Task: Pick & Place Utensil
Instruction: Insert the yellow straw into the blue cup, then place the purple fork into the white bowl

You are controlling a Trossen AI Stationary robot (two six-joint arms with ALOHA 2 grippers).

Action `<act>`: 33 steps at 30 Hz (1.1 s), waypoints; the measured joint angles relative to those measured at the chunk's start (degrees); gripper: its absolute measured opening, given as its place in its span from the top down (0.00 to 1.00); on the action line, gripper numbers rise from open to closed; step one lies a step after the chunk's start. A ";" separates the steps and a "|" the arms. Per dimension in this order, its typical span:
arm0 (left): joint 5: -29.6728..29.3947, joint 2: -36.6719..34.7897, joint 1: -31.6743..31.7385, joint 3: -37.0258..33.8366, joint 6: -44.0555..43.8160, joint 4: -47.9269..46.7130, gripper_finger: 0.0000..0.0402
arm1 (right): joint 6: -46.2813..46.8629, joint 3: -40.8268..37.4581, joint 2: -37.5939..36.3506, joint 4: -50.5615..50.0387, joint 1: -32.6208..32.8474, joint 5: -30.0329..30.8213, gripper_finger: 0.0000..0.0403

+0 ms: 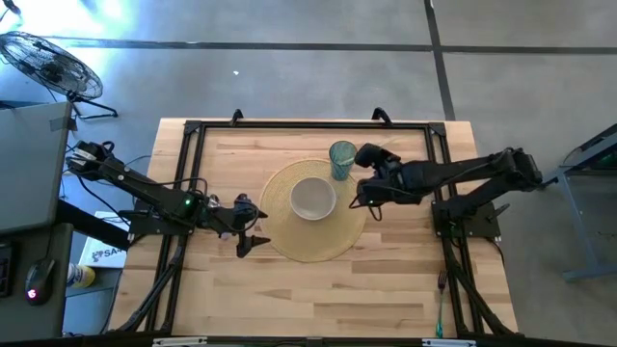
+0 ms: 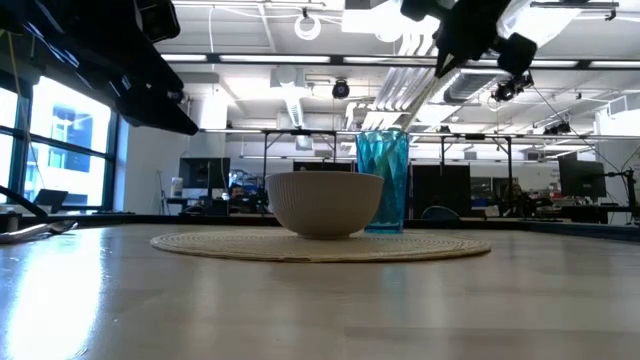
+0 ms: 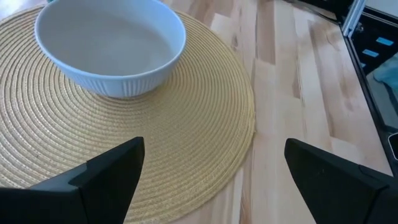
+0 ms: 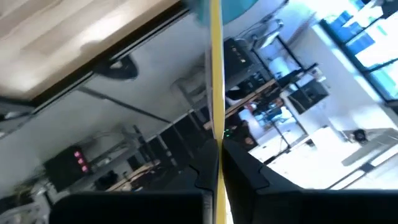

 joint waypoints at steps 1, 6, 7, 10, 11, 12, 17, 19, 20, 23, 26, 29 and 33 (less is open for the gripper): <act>-0.24 0.00 0.00 0.00 0.00 0.00 0.05 | -0.87 -0.67 0.00 2.41 0.00 0.13 0.96; -0.68 0.00 0.00 0.00 -0.07 -0.02 0.05 | 0.88 -2.65 0.00 12.07 -0.30 0.14 0.90; -0.68 0.00 0.00 0.00 -0.11 -0.02 0.05 | 1.60 -2.65 0.00 12.70 -0.31 0.05 0.89; -0.70 0.00 0.00 0.00 -0.48 -0.04 0.05 | 4.47 -2.65 -0.01 14.71 -0.59 0.15 0.83; -0.69 0.00 0.00 0.00 -0.97 -0.04 0.05 | 6.33 -2.65 -0.01 15.37 -0.66 0.36 0.81; -0.69 0.00 0.00 0.00 -1.37 -0.08 0.05 | 7.94 -2.65 -0.02 16.01 -0.68 0.62 0.79; -0.70 0.00 0.00 0.00 -1.68 -0.17 0.05 | 9.80 -2.65 -0.02 16.27 -0.68 0.26 0.69; -0.71 0.00 0.00 0.00 -1.88 -0.17 0.05 | 11.18 -2.65 -0.02 16.60 -1.04 -0.79 0.66; -0.73 0.00 0.00 0.00 -2.25 -0.17 0.05 | 12.59 -2.65 -0.02 16.77 -1.26 -2.21 0.64; -0.86 0.00 0.00 0.00 -2.82 -0.17 0.05 | 18.25 -2.65 -0.02 16.86 -2.40 -5.12 0.62; -0.85 0.00 0.00 0.00 -2.86 -0.16 0.05 | 22.63 -2.65 -0.02 17.62 -3.64 -4.68 0.61; -0.86 0.00 0.00 0.00 -2.89 -0.16 0.05 | 22.86 -2.60 -0.62 18.16 -3.63 -2.66 0.61; -0.85 0.00 -0.01 0.00 -2.86 -0.17 0.05 | 24.42 -2.47 -3.49 20.86 -0.51 -5.32 0.61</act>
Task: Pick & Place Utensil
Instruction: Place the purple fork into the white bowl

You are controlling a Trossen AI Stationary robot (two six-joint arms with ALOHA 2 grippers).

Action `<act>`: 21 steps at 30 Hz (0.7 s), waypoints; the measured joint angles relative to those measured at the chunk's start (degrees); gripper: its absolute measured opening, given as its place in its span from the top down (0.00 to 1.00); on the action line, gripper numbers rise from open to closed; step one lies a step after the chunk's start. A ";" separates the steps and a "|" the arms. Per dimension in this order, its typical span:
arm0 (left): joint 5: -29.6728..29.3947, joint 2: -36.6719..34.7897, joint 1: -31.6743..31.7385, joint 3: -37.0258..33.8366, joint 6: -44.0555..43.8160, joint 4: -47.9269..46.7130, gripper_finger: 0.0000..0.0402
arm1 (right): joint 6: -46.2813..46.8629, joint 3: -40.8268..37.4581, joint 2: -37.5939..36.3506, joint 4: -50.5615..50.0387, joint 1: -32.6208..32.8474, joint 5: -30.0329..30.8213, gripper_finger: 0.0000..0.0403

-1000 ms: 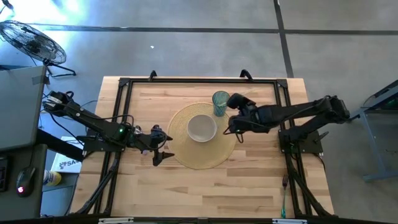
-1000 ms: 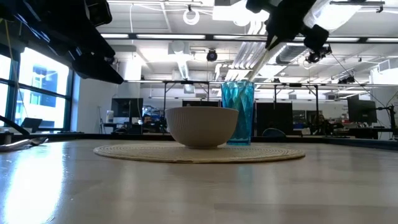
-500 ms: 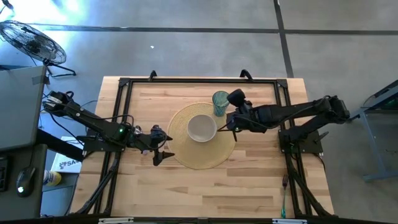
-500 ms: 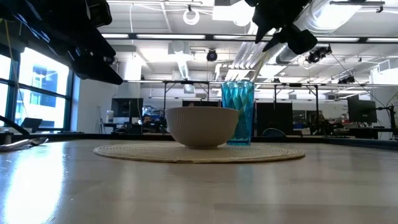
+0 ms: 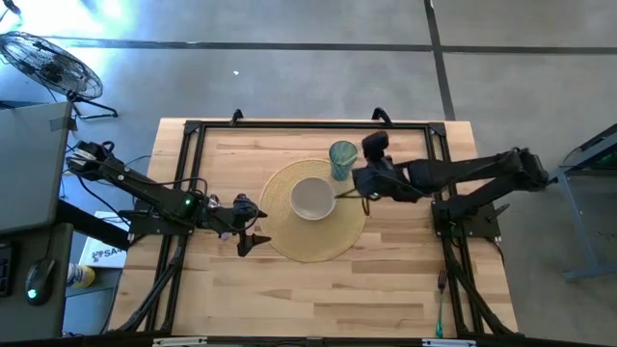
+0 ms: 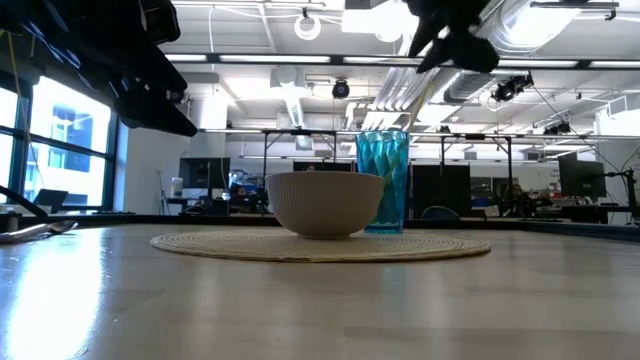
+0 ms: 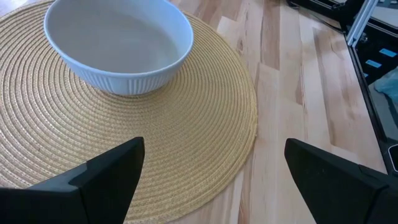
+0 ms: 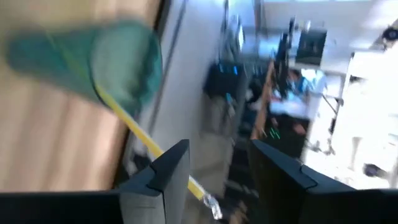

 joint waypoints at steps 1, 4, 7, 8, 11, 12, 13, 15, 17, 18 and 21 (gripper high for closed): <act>-0.01 0.00 0.01 0.00 0.00 -0.05 0.05 | 0.80 0.00 -0.83 0.66 0.98 -1.30 0.61; 0.11 0.00 0.01 0.00 0.00 -0.07 0.05 | 4.33 0.00 -3.23 2.56 4.19 -4.34 0.61; 2.16 0.00 0.01 -0.02 -0.16 -0.13 0.05 | 11.48 0.00 -5.38 4.34 7.35 -7.04 0.60; 3.27 0.00 -0.02 -0.02 -0.35 -0.16 0.05 | 15.05 0.00 -5.86 4.79 8.29 -7.80 0.60; 5.54 0.00 -0.02 -0.02 -0.59 -0.28 0.05 | 27.95 0.00 -6.83 4.69 10.93 -11.73 0.58; 5.73 0.00 -0.02 -0.02 -0.59 -0.28 0.05 | 32.54 0.00 -7.06 4.21 11.72 -13.83 0.57; 5.80 0.00 -0.02 -0.02 -0.59 -0.28 0.05 | 36.88 0.02 -7.14 3.43 12.51 -16.20 0.56; 5.52 0.00 -0.02 -0.02 -0.59 -0.39 0.05 | 46.72 0.02 -7.08 0.92 13.84 -22.82 0.54; 5.21 0.00 -0.01 -0.02 -0.59 -0.47 0.05 | 55.65 0.02 -6.53 -1.55 14.81 -31.26 0.54; 5.22 0.00 0.00 -0.02 -0.59 -0.46 0.05 | 59.93 0.02 -6.11 -2.80 15.43 -35.25 0.54; 5.26 0.00 -0.02 0.00 -0.59 -0.46 0.05 | 70.06 0.02 -4.03 -6.95 18.17 -43.02 0.56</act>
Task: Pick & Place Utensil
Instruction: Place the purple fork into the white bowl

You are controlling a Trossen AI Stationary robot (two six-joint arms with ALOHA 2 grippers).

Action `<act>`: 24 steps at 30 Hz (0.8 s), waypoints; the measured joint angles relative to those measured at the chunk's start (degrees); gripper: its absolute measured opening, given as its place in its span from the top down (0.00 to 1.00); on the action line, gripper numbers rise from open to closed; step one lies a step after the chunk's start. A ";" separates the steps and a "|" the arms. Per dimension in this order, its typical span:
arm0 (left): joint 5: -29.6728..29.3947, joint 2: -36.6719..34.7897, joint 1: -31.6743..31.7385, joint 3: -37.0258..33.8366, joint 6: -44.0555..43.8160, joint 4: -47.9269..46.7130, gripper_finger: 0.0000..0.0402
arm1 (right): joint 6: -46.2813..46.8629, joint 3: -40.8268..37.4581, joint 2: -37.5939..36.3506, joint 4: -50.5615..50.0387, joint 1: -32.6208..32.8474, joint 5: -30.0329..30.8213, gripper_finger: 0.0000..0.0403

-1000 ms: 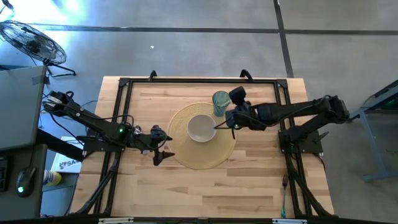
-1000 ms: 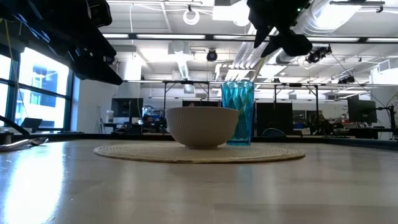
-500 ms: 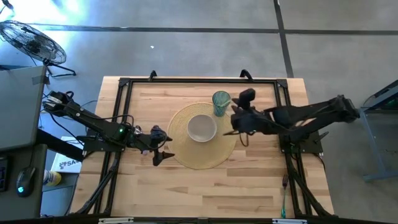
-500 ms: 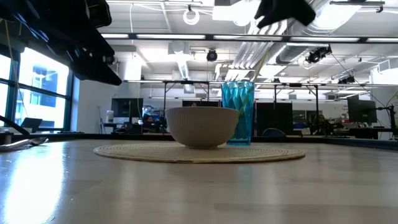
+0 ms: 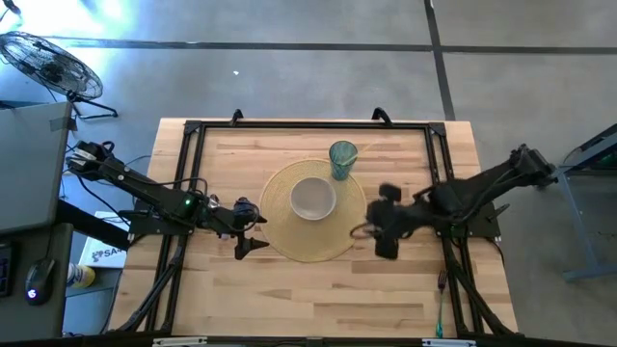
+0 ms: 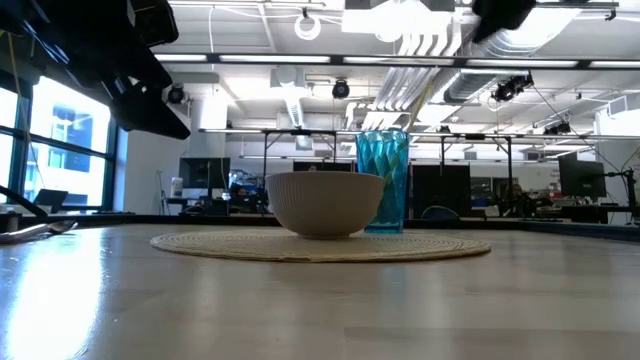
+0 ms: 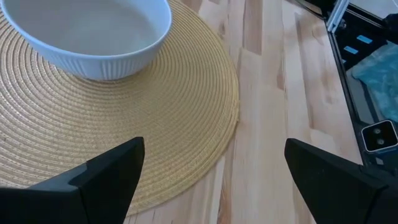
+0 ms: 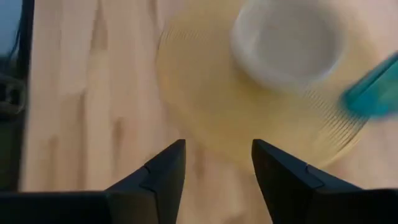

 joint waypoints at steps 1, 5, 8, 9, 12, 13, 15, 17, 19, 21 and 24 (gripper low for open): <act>0.01 0.00 0.00 -0.02 0.00 -0.01 0.05 | 2.95 0.00 1.01 -1.26 1.08 -1.14 0.56; -0.07 0.00 0.00 -0.02 0.00 -0.02 0.05 | 17.63 0.00 5.95 -4.35 4.35 -5.96 0.60; -0.02 0.00 0.00 -0.02 0.00 0.00 0.05 | 27.46 0.00 9.62 -7.23 6.59 -13.53 0.63; 0.13 0.00 0.00 0.00 0.00 -0.02 0.05 | 29.26 0.00 10.86 -9.21 7.48 -16.39 0.64; 0.51 0.00 0.00 -0.02 0.99 -0.04 0.05 | 36.81 -0.02 14.15 -17.22 10.58 -22.16 0.65; 0.90 0.00 0.02 0.00 1.37 -0.08 0.05 | 39.75 -0.02 15.04 -19.50 11.41 -23.74 0.65; 1.40 0.00 0.00 -0.02 2.17 -0.26 0.05 | 44.09 -0.09 16.51 -22.27 12.76 -27.76 0.65; 1.49 0.00 0.00 -0.02 2.48 -0.55 0.05 | 48.39 -0.17 17.57 -22.11 13.70 -30.89 0.63; 1.49 0.00 0.00 -0.02 2.69 -0.52 0.05 | 53.11 -0.17 18.47 -21.37 14.84 -32.92 0.61; 1.49 0.00 0.02 -0.02 2.69 -0.55 0.05 | 56.81 -0.15 19.52 -21.46 16.07 -35.79 0.59; 1.51 0.00 0.00 0.00 2.71 -0.55 0.05 | 60.98 -0.15 21.13 -21.71 17.99 -39.64 0.57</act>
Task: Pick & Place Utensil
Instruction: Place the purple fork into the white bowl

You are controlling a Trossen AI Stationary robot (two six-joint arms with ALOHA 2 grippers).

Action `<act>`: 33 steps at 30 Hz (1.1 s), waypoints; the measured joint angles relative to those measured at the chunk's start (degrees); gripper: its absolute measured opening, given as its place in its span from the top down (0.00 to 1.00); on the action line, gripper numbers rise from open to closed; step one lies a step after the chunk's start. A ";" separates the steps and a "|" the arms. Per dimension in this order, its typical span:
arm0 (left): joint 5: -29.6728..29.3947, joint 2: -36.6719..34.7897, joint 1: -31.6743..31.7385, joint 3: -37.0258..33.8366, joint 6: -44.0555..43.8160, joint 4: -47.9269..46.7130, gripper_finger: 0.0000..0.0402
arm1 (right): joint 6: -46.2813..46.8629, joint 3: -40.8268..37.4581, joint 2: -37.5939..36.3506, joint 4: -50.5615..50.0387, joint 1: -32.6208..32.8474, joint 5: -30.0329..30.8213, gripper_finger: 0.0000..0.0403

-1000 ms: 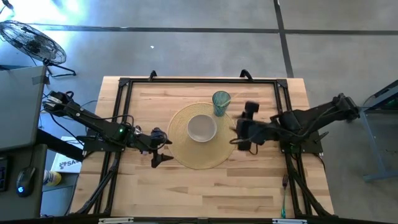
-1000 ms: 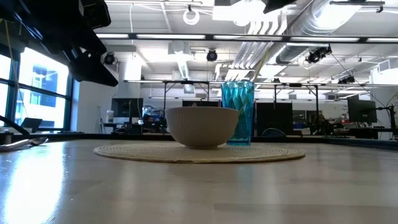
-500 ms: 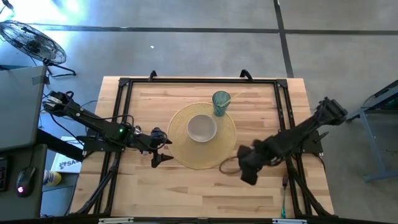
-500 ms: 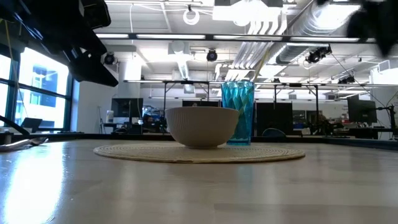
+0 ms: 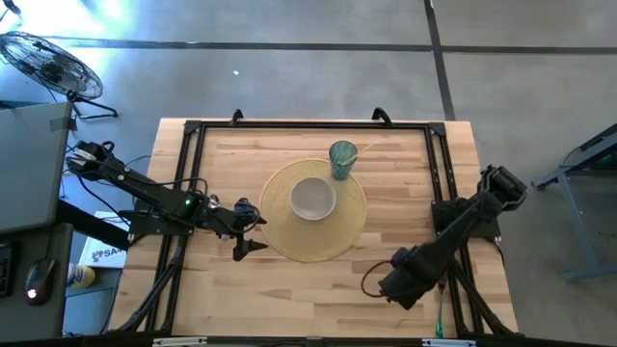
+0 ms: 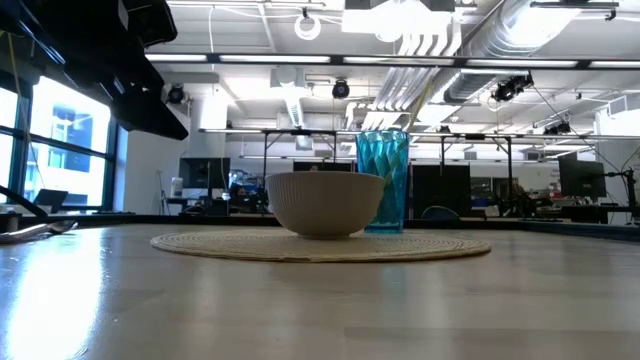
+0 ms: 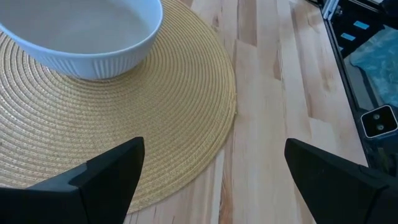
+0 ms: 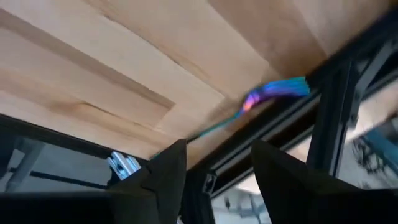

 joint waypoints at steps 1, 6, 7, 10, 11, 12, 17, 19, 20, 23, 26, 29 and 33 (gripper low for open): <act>0.00 0.00 0.00 -0.02 0.00 -0.02 0.05 | 1.20 0.00 0.56 0.00 0.54 -0.82 0.56; 0.02 0.00 0.00 -0.02 -0.04 -0.15 0.05 | 3.56 0.02 4.52 1.00 2.09 -4.09 0.55; 0.02 0.00 0.00 -0.01 -0.10 -0.18 0.05 | 3.00 0.02 5.42 1.11 2.38 -4.74 0.55; 0.11 0.00 0.00 -0.02 -0.48 -0.37 0.05 | -0.43 0.02 8.03 1.29 3.60 -5.91 0.55; 0.17 0.00 0.00 -0.02 -0.50 -0.36 0.05 | -1.93 0.02 8.78 1.50 3.94 -6.12 0.55; 0.35 -0.02 0.00 -0.02 -0.50 -0.36 0.05 | -3.62 0.02 9.49 1.63 4.27 -6.72 0.55; 1.66 -0.02 0.00 0.00 -0.86 -0.34 0.05 | -15.13 0.02 11.68 1.85 5.90 -6.97 0.55; 1.92 -0.02 0.00 -0.02 -1.98 -0.34 0.05 | -20.13 0.02 12.01 1.50 6.69 -5.18 0.55; 2.15 -0.02 0.00 -0.01 -2.42 -0.34 0.05 | -22.03 0.02 12.19 1.35 7.19 -4.10 0.55; 3.38 -0.02 0.00 -0.02 -3.68 -0.36 0.05 | -27.20 0.02 13.02 1.14 8.60 -4.22 0.55; 4.61 -0.02 0.00 0.00 -3.80 -0.34 0.05 | -29.51 0.02 14.21 1.24 9.95 -4.14 0.55; 4.92 -0.02 0.00 -0.02 -3.82 -0.34 0.05 | -31.61 0.02 15.69 1.53 10.89 -4.81 0.55; 5.61 -0.02 0.00 -0.02 -3.80 -0.34 0.05 | -33.37 0.00 16.55 1.55 12.34 -4.65 0.55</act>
